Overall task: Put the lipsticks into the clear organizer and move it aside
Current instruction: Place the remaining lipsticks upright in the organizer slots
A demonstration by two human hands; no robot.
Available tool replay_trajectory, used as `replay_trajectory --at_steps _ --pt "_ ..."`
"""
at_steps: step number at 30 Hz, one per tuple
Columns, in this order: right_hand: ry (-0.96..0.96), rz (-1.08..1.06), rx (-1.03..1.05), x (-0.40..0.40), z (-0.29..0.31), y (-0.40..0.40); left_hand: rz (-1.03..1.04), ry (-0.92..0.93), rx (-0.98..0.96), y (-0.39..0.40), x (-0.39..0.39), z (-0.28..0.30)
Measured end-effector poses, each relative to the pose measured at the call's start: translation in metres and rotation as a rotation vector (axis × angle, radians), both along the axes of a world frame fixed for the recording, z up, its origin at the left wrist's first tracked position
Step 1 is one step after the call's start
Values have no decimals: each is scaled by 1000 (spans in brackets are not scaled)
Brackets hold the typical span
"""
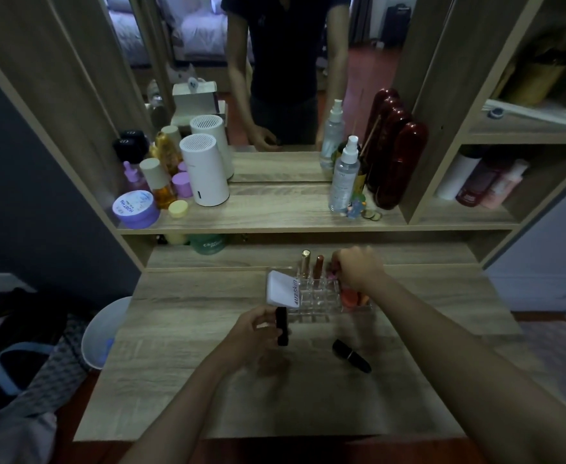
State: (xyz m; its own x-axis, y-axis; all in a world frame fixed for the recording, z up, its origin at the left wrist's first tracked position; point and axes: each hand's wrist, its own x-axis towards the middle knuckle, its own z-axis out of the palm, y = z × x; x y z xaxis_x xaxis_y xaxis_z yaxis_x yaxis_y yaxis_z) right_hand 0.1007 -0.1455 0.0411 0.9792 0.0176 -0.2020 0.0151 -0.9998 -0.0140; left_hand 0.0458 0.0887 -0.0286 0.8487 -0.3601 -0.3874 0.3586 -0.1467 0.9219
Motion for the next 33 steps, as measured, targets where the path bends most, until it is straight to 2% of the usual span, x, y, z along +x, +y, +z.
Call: replay_trajectory --at_steps 5,17,25,30,33 --pt "0 -13 -7 -3 2 -4 -9 49 -19 0 3 -2" --pt "-32 -40 1 0 12 -4 -101 -78 116 -13 9 -3" --pt "-35 31 -41 8 8 0 -178 -269 317 -12 3 -6" --pt "-46 42 9 8 4 -7 -47 -290 357 -16 3 4" --pt "-203 38 37 -2 6 -7 10 -356 369 -23 7 15"
